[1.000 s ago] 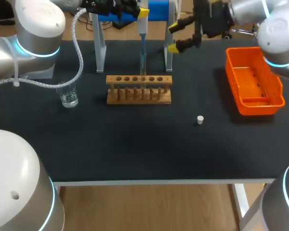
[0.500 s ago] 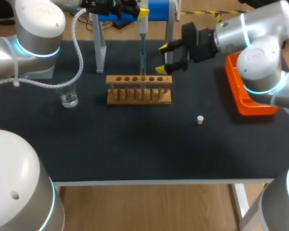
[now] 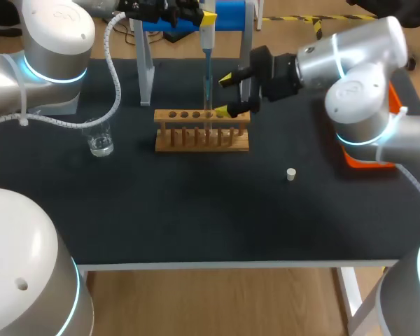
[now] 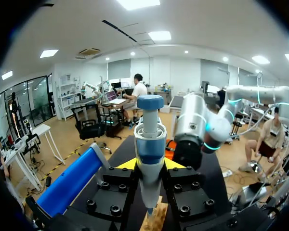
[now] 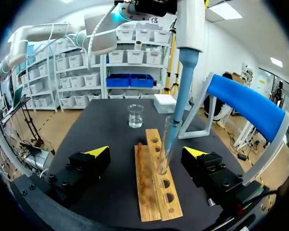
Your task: Invert the test tube, pick up the pipette, mount the tip to pipette, aspirate from beaker and dispense into the tube, eject the tip, return the pipette, and cap with the stopper.
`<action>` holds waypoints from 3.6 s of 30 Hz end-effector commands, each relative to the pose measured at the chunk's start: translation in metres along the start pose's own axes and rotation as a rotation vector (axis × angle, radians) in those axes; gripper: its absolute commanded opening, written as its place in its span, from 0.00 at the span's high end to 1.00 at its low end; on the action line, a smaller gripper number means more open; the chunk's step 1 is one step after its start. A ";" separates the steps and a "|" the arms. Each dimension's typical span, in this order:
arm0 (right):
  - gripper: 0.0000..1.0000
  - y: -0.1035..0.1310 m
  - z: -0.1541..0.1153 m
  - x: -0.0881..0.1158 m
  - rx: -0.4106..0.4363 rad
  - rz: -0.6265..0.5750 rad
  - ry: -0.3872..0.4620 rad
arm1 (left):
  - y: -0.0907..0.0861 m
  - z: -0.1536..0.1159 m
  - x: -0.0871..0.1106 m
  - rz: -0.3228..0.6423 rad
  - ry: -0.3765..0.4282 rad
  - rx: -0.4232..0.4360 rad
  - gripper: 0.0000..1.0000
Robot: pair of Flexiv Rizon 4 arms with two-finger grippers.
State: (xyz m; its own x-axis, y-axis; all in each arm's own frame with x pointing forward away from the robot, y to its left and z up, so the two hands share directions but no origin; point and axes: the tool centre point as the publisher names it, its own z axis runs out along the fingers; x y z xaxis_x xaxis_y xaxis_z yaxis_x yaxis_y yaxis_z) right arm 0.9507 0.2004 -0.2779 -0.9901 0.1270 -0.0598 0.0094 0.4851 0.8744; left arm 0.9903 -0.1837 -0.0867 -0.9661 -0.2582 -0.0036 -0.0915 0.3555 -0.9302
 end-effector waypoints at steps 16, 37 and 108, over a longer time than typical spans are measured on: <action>0.00 -0.005 0.009 0.000 0.040 0.014 -0.018 | 0.000 0.000 0.000 0.000 -0.001 0.001 1.00; 0.00 -0.005 0.009 0.000 0.040 0.014 -0.018 | -0.007 0.002 0.005 0.016 -0.002 -0.009 1.00; 0.00 -0.005 0.009 0.000 0.040 0.014 -0.018 | -0.050 -0.006 0.027 0.118 -0.037 -0.047 1.00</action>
State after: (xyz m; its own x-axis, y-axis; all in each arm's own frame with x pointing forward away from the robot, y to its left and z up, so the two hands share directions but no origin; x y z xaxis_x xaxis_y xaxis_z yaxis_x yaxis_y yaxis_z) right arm 0.9517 0.2060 -0.2869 -0.9870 0.1501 -0.0571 0.0291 0.5169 0.8556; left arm 0.9683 -0.2027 -0.0417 -0.9612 -0.2449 -0.1271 0.0135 0.4185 -0.9081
